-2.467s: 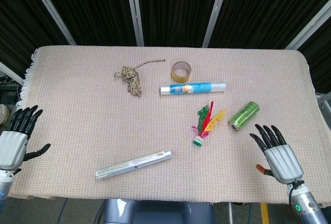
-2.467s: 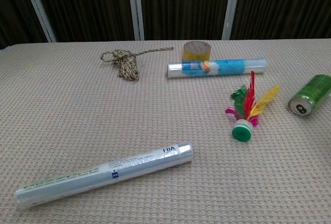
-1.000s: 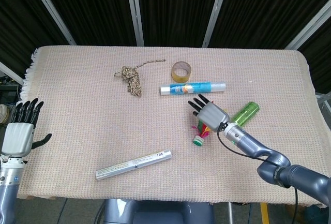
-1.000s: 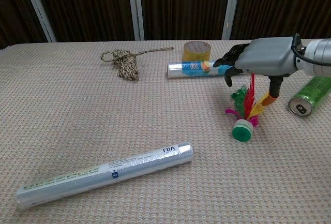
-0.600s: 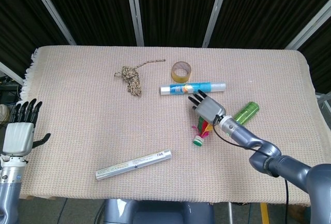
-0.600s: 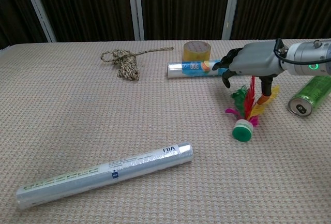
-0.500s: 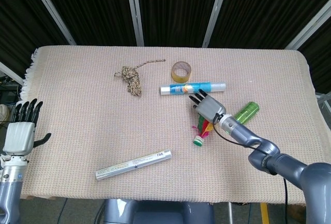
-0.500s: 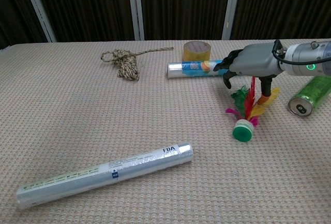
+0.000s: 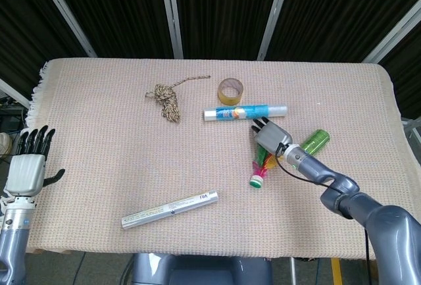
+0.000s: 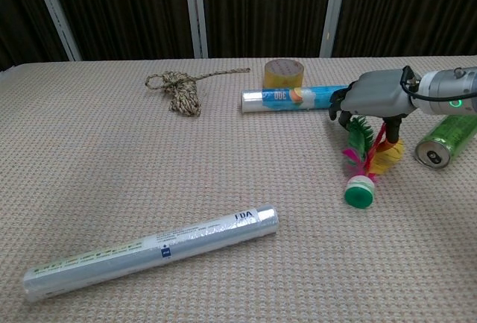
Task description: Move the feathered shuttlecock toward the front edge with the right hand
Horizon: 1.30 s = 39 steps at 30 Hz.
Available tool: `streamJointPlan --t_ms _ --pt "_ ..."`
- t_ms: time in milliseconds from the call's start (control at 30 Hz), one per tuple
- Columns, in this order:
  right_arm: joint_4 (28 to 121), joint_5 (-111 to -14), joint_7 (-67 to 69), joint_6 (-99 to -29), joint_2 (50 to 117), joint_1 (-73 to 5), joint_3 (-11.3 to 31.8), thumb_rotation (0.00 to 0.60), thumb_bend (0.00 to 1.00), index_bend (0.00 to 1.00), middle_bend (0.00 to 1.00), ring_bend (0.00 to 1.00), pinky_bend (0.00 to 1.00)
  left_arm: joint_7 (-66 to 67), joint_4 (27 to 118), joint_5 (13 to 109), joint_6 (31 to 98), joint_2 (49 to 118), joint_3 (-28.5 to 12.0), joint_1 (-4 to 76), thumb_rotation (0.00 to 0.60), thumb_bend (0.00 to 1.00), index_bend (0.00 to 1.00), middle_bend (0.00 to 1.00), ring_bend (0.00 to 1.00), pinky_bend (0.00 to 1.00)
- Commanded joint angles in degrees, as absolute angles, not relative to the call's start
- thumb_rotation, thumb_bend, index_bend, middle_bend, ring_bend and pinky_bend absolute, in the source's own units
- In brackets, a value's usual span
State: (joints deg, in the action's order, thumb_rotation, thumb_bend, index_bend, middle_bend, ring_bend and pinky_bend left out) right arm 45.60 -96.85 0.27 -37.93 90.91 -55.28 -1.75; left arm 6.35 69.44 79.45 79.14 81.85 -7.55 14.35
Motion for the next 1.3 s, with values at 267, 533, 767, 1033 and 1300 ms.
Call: streamJointPlan --t_ms 267,533,767,1033,1300 --pt "46.1 -97.2 -1.6 -41.0 90.6 -54.5 -2.8 0.600 0.34 0.77 0.41 0.37 0.62 5.3 69.5 79.6 79.4 81.2 -7.4 14.2 0.600 0.19 0.00 0.00 0.00 0.00" --pt "56.1 -95.2 -10.9 -46.4 84.2 -51.0 -1.8 0.600 0.35 0.78 0.42 0.41 0.66 2.9 69.4 79.7 78.3 80.3 -7.0 14.2 0.600 0.19 0.00 0.00 0.00 0.00" --pt "75.1 -90.5 -25.3 -53.7 72.9 -44.8 0.4 0.600 0.35 0.78 0.42 0.41 0.66 -1.1 68.9 80.6 77.2 79.1 -6.4 14.4 0.600 0.19 0.00 0.00 0.00 0.00" --pt "95.0 -86.6 -40.2 -62.3 63.3 -37.8 0.9 0.600 0.35 0.78 0.42 0.41 0.66 -5.5 68.7 82.3 76.2 78.0 -5.4 14.9 0.600 0.19 0.00 0.00 0.00 0.00" --pt "102.8 -88.0 -45.2 -68.0 60.8 -32.0 -1.9 0.600 0.35 0.78 0.42 0.41 0.66 -8.3 68.8 83.7 76.2 77.4 -4.4 15.0 0.600 0.19 0.00 0.00 0.00 0.00"
